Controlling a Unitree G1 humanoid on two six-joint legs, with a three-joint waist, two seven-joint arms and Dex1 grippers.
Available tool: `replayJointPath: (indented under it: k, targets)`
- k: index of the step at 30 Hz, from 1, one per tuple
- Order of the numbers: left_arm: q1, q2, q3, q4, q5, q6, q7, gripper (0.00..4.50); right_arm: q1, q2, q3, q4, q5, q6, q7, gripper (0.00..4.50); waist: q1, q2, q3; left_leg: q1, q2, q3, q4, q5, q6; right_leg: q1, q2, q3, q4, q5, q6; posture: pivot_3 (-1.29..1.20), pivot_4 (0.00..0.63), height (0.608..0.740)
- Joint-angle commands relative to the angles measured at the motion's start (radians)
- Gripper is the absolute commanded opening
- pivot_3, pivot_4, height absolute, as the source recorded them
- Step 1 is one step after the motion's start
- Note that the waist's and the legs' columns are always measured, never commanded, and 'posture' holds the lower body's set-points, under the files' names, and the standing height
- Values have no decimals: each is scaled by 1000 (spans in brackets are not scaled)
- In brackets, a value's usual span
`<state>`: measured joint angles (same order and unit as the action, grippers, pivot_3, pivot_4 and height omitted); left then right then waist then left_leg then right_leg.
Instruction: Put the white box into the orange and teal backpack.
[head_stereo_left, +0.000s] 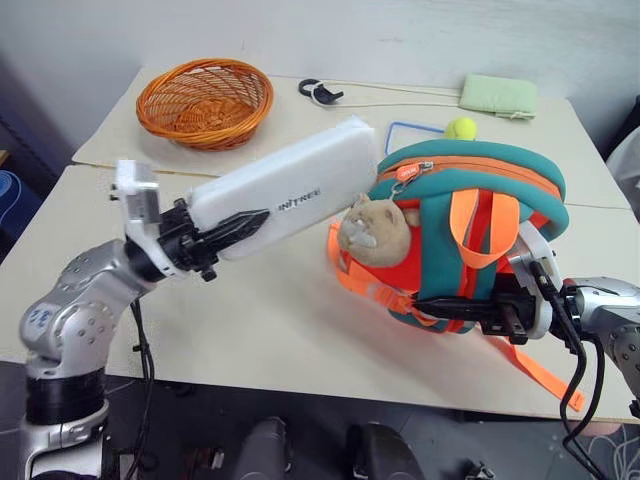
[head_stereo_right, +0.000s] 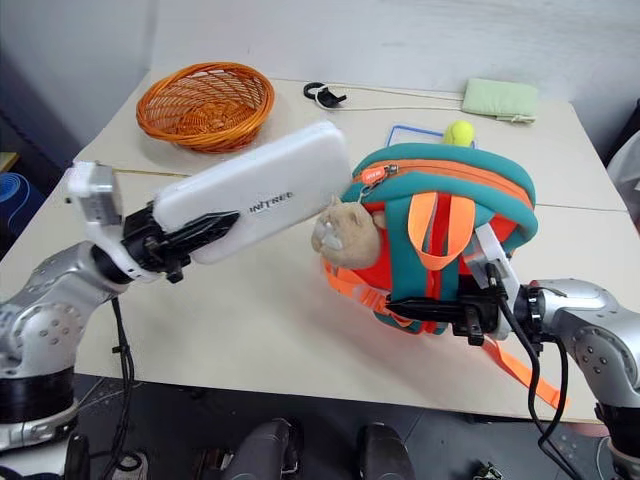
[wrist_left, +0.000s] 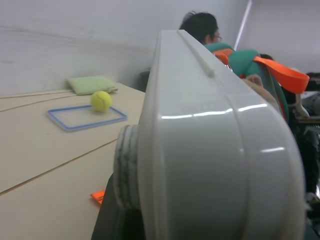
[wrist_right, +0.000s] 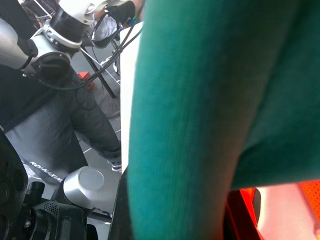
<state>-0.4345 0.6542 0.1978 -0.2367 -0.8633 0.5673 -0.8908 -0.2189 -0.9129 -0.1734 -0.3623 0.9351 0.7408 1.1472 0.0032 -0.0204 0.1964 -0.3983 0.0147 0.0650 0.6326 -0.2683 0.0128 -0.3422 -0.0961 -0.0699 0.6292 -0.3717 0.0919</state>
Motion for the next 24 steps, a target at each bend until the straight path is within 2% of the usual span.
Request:
replayJointPath:
  k: [1, 5, 8, 13, 16, 20, 24]
  targets:
    - [-51, 47, -79, 56, 94, -78, -166, 1228, -4, -4, -17, -8, -11, -12, 11, 29, -1, 0, 0, 0, 0, 0, 0, 0, 0, 0, 0, 0, 0, 0, 0, 0, 150, 740]
    - [-145, 45, -166, 128, 173, -121, -263, 1228, 5, 5, -19, -11, -18, -16, 11, 29, 0, 0, 0, -2, 0, -1, 3, 0, 0, 0, 0, -2, 0, 0, 0, 0, 150, 740]
    - [-241, 9, -243, 192, 268, -140, -246, 1228, 13, 13, -24, -18, -18, -16, 4, 29, 11, 0, 0, -3, 0, -3, 6, 0, 1, 0, 0, -3, 0, 0, 1, 0, 150, 740]
    - [-507, -153, -381, 365, 452, -168, -147, 1228, 23, 17, -20, -42, -5, -3, 6, 29, 27, 0, 0, -7, 0, -5, 15, -1, 3, 1, -1, -4, 2, 2, 4, 0, 150, 740]
    - [-649, -249, -417, 502, 511, -172, -137, 1228, 25, 8, -14, -55, -4, 3, 16, 29, 27, 0, 0, -9, -2, -5, 16, -1, 6, 1, -1, -4, 0, 4, 7, 0, 150, 740]
    - [-751, -360, -463, 671, 565, -203, -176, 1228, 27, 9, -14, -66, -1, 8, 13, 29, 18, 0, 0, -9, -2, -2, 14, -2, 6, 0, 0, -5, 1, 4, 8, 0, 150, 740]
    - [-790, -488, -448, 819, 588, -310, -181, 1228, 33, 24, -13, -87, 10, 10, -11, 29, 22, 1, 1, -9, -1, -3, 14, -2, 5, -1, 0, -8, 2, 4, 8, 0, 150, 740]
